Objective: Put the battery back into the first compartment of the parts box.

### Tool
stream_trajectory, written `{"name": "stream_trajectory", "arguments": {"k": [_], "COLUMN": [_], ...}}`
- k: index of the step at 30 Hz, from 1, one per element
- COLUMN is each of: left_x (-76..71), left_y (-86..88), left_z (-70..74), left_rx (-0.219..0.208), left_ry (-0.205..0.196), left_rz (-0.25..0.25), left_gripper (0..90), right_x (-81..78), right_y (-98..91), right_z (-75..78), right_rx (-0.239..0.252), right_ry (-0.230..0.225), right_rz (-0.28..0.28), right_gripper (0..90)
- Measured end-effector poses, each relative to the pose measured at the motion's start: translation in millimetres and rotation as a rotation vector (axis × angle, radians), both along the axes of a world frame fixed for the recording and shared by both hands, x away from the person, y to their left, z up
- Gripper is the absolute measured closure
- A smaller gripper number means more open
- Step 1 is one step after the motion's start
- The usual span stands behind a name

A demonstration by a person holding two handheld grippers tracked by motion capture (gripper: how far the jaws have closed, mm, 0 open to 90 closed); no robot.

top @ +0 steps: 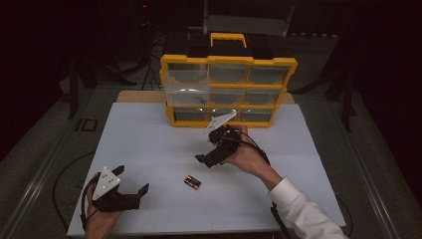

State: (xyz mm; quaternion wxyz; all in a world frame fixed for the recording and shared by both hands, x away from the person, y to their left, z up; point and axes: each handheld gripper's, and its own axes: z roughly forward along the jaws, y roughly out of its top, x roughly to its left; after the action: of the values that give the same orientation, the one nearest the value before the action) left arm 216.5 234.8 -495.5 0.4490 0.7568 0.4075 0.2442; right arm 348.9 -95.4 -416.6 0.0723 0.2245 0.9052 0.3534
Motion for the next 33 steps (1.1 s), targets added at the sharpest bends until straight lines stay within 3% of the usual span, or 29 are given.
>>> {"name": "stream_trajectory", "arguments": {"k": [25, 33], "left_x": [0.0, -0.3], "left_y": [-0.6, -0.6], "left_z": [0.3, 0.8], "left_rx": [0.003, 0.004], "left_ry": [0.0, -0.001], "left_rz": [0.001, -0.001], "left_gripper": [0.0, 0.0], "right_x": [-6.2, -9.1], "right_y": [13.3, 22.2], "right_z": [-44.5, -55.4], "right_rx": [-0.082, -0.122], "right_ry": [0.085, 0.111], "right_rz": [0.007, 0.024], "right_gripper": [8.3, 12.7]}}
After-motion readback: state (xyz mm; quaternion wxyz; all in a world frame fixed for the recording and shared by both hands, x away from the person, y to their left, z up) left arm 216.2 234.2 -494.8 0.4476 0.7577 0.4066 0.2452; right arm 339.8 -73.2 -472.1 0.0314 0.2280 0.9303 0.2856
